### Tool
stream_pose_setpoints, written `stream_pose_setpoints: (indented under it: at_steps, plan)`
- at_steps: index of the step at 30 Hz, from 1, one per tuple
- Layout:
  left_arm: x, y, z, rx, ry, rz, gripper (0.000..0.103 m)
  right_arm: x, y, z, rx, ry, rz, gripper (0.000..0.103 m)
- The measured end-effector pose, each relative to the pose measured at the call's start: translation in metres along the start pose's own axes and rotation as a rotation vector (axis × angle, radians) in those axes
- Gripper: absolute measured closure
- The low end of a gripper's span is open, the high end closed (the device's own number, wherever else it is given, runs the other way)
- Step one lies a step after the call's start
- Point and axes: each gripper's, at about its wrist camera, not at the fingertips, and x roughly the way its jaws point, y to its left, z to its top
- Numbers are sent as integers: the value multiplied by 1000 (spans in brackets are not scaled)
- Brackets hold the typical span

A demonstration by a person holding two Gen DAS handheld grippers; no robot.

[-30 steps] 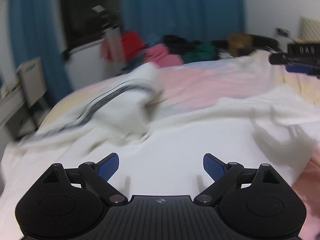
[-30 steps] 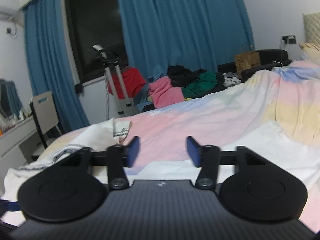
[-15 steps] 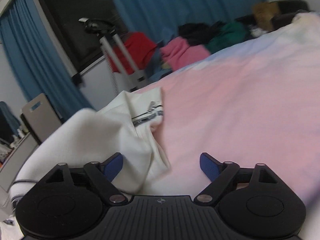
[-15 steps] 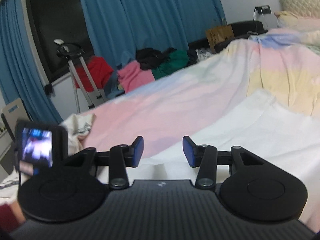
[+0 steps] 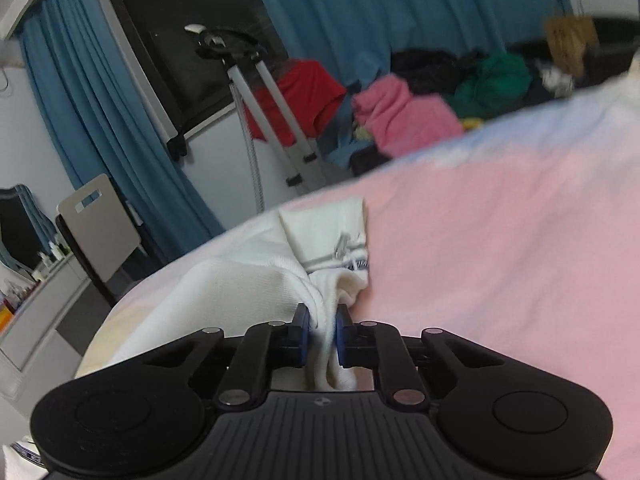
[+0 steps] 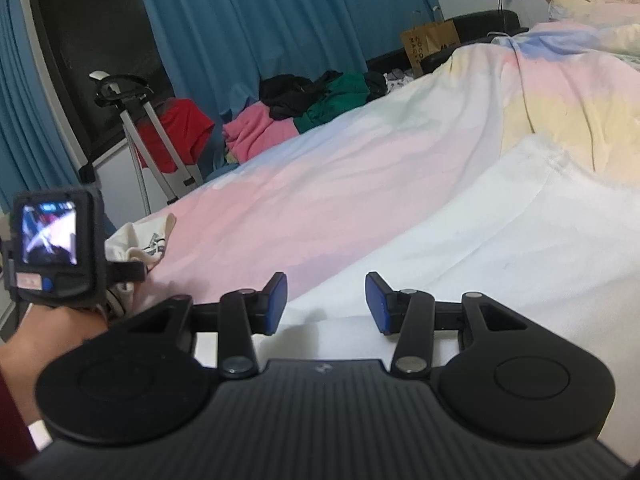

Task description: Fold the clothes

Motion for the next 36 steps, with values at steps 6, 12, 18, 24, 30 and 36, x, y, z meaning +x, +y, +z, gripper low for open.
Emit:
stream_pose_setpoints:
  at_steps: [6,12,18,24,30,36]
  plan:
    - [-69,-2,56,-156,-102,-208,90,-11,-5,8,21,-34,-14,56]
    - [-76,-19,65,-143,-65,-360,80,-11,-13,11,46,-46,-40,56]
    - [-83,-2,26,-90,-56,-447,38,-2,-17,8,46,-15,-16,56]
    - [-160,80,-35,-165,-75,-463,22,3,-14,6,57,0,57,56]
    - [-241,161,-111,-320,-27,-373,21,-2,-1,-4,33,19,150,56]
    - [-268,194,-156,-438,-12,-312,21,-9,15,-7,9,36,243,55]
